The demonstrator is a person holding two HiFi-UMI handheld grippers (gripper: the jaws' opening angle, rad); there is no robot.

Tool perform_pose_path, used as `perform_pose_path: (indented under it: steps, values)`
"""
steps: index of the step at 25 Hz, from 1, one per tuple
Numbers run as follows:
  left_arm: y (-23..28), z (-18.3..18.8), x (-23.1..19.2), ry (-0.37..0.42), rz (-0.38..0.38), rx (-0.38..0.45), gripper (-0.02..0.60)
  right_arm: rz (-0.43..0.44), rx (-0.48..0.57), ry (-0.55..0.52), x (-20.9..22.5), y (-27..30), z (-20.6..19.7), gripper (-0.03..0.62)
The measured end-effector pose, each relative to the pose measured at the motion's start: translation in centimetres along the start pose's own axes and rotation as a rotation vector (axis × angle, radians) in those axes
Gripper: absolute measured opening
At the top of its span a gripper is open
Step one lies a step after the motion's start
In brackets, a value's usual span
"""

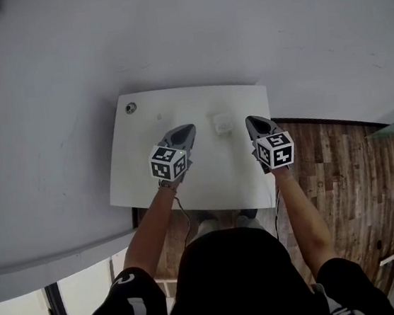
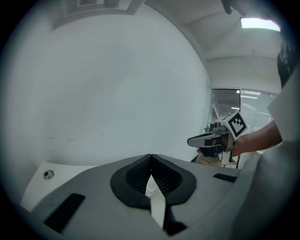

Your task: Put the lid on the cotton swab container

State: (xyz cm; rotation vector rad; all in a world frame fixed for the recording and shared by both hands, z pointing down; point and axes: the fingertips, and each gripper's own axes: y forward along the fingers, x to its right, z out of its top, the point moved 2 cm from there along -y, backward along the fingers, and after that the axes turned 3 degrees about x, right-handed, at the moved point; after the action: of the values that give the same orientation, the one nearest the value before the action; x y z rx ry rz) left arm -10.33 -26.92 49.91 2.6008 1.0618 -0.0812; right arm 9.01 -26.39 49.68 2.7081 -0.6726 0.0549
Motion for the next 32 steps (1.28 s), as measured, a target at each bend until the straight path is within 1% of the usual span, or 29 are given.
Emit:
perform_pose_path:
  steps: [2, 6, 10, 16, 18, 21, 28, 32]
  values:
    - [0.3, -0.3, 0.1, -0.004, -0.012, -0.008, 0.026, 0.003, -0.005, -0.003, 0.1, 0.3, -0.1, 0.012]
    - [1.3, -1.7, 0.4, 0.004, -0.055, -0.049, 0.028, 0.01, -0.02, -0.019, 0.7, 0.9, -0.3, 0.012]
    - [2.5, -3.1, 0.3, 0.009, -0.087, -0.053, 0.028, 0.015, -0.038, -0.037, 1.7, 2.0, -0.9, 0.012]
    - [4.7, -6.8, -0.4, 0.015, -0.153, -0.079, 0.029, 0.029, -0.061, -0.061, 3.2, 3.5, -2.3, 0.012]
    - [5.7, -8.3, -0.7, 0.035, -0.177, -0.096, 0.047, 0.037, -0.064, -0.07, 3.7, 4.1, -2.8, 0.012]
    - [7.1, -10.6, -0.7, 0.041, -0.223, -0.117, 0.116, 0.049, -0.075, -0.08, 4.1, 4.8, -3.9, 0.012]
    - [10.2, -14.9, -0.3, 0.055, -0.298, -0.148, 0.182, 0.091, -0.08, -0.067, 4.5, 6.5, -6.8, 0.012]
    - [12.1, -17.5, -0.6, 0.069, -0.346, -0.178, 0.222, 0.093, -0.067, -0.036, 4.5, 7.1, -8.5, 0.012]
